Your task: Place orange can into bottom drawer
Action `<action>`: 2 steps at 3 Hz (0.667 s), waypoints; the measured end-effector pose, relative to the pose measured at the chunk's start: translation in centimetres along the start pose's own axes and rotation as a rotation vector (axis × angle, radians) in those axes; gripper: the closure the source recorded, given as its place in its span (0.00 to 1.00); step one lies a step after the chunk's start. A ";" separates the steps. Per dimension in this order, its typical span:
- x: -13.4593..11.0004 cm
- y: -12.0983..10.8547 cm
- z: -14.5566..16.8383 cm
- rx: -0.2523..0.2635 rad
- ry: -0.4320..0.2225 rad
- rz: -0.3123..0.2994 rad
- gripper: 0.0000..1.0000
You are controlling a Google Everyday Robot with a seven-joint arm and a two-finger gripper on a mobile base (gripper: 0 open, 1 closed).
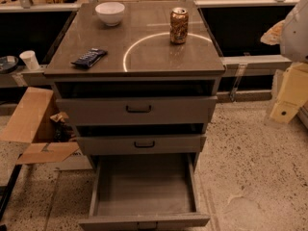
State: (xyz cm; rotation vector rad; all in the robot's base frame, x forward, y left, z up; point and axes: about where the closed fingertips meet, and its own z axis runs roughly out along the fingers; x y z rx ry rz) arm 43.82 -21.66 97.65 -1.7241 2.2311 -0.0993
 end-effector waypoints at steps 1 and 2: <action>0.0 -0.1 -0.1 0.004 -0.002 0.001 0.00; -0.9 -3.5 0.8 0.052 -0.054 0.036 0.00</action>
Offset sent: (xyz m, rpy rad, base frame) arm 0.1078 -0.0027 0.0047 0.1431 -0.1512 -0.0942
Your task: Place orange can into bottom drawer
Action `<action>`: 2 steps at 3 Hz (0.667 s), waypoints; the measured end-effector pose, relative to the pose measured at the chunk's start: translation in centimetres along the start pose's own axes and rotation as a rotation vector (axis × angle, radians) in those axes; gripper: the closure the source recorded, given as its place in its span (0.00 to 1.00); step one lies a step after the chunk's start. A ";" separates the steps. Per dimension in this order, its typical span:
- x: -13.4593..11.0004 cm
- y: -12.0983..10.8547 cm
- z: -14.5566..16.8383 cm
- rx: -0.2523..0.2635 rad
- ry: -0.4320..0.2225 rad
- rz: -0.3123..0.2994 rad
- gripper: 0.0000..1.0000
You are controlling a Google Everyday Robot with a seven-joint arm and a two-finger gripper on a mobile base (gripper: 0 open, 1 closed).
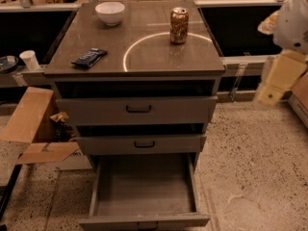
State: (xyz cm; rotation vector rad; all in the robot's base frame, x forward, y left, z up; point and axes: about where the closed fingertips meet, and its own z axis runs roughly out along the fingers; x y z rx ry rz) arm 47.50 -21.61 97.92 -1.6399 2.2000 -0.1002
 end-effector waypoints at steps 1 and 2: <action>-1.1 -5.3 2.1 0.044 -0.089 0.043 0.00; -2.6 -11.3 5.5 0.073 -0.237 0.125 0.00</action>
Offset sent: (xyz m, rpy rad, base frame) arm 0.1772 -0.0082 -0.0167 0.3334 -0.1602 -0.0991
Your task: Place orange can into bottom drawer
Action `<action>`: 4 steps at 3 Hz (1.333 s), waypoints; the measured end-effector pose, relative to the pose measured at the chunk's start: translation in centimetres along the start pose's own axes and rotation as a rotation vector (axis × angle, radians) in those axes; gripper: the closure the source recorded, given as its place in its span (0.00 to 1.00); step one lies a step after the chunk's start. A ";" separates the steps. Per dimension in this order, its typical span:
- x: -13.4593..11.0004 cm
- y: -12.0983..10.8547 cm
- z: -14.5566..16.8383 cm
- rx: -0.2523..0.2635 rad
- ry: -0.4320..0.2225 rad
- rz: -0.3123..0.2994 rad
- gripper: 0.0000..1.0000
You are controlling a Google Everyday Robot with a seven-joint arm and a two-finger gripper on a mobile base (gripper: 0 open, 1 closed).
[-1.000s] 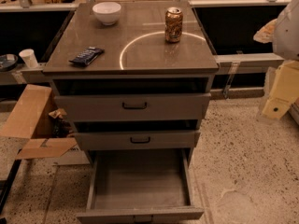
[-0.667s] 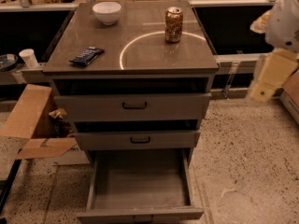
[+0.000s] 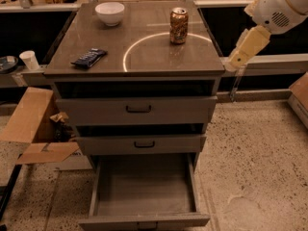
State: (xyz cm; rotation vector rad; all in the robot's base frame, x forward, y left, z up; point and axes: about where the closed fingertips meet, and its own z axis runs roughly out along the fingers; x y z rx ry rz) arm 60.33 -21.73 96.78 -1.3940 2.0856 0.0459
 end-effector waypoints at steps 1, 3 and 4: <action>-1.8 -2.9 3.7 -0.016 -0.136 0.067 0.00; -2.0 -4.7 5.5 0.015 -0.159 0.092 0.00; -2.8 -8.1 8.3 0.055 -0.225 0.120 0.00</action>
Offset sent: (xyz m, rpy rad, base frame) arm 0.0381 0.0127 -0.0083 0.1255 -0.0230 -0.0054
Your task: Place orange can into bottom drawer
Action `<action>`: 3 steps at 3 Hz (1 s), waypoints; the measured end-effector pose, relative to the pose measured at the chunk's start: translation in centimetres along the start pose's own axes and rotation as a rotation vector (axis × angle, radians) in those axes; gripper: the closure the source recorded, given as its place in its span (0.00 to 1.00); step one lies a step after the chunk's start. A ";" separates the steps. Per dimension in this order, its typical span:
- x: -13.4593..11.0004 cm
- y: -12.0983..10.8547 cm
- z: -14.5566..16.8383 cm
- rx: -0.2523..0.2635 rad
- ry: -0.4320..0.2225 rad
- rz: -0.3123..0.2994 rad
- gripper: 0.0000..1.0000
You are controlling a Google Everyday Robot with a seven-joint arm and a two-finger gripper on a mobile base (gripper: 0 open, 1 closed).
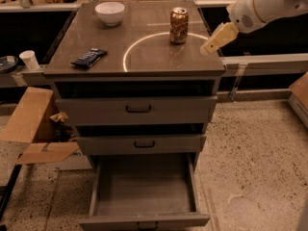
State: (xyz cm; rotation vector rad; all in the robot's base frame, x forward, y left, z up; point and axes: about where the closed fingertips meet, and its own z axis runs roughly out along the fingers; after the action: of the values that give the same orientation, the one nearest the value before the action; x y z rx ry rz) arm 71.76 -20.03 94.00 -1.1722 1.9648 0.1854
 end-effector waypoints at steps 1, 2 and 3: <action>-0.2 -3.5 4.0 0.020 -0.080 0.037 0.00; -1.0 -7.1 8.6 0.032 -0.147 0.065 0.00; -1.0 -7.1 8.6 0.032 -0.147 0.065 0.00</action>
Offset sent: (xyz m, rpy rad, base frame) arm 0.1225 -0.0012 -0.0192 0.1559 -0.0802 -0.0084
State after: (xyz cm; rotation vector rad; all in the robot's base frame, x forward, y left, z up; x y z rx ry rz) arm 82.47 -19.04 91.04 -1.0446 1.8708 0.2658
